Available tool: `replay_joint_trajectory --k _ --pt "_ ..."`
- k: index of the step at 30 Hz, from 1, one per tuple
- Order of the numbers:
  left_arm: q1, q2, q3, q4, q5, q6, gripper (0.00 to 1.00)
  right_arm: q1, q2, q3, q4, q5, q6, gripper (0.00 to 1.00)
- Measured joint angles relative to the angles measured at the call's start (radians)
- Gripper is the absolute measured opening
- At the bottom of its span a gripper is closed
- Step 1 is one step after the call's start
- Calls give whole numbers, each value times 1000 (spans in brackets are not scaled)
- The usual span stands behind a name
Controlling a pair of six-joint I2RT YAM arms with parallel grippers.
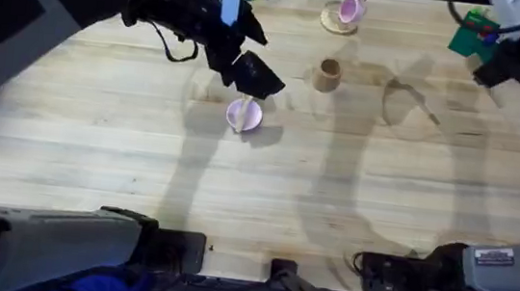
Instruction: Pick up a utensil and set it on the pink plate, then put the other utensil in the container.
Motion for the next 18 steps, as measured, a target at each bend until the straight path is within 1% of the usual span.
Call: replay_joint_trajectory --k 4,8,12,18 --pt "0 0 0 0 0 0 993 0 -81 0 -1 -31 0 29" --pt "0 0 0 0 0 0 993 -1 -162 0 2 -134 0 30" --pt "0 0 0 0 0 0 993 -1 -218 0 3 -321 1 29" --pt "0 0 0 0 0 0 993 -1 -230 0 4 -649 -8 30"
